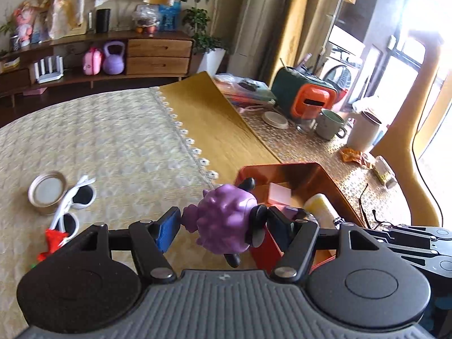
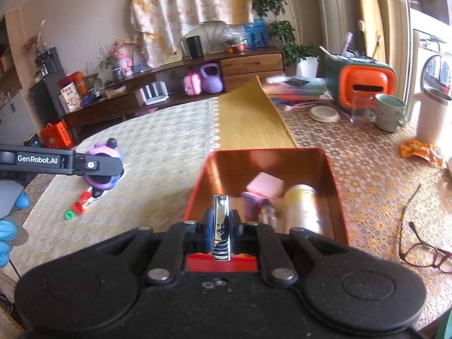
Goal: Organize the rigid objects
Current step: 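Carry the purple toy and nail clipper with both tools into the red tin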
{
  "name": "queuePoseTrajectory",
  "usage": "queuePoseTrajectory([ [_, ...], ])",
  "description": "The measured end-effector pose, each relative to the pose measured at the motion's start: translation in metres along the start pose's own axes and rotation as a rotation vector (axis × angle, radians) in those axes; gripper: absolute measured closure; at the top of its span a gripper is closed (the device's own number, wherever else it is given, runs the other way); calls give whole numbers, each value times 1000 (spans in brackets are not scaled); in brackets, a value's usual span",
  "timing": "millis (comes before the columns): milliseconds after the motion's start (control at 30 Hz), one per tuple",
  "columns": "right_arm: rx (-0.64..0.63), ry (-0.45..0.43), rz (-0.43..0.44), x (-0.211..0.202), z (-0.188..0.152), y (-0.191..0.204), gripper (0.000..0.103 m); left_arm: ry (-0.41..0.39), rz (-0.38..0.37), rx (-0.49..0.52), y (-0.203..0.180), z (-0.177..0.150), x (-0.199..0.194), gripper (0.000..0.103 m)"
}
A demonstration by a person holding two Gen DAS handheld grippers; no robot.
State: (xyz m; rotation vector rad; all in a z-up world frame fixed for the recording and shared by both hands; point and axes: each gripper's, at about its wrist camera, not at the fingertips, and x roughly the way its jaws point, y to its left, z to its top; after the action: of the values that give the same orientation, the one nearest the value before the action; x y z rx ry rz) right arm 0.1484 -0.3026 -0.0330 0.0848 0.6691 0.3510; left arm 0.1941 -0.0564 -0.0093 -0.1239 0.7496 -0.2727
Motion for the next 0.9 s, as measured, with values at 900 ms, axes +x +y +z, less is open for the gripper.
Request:
queuePoseTrajectory([
  [900, -18, 65, -3, 39, -5, -32, 99, 125, -29, 239, -106, 41, 147, 36],
])
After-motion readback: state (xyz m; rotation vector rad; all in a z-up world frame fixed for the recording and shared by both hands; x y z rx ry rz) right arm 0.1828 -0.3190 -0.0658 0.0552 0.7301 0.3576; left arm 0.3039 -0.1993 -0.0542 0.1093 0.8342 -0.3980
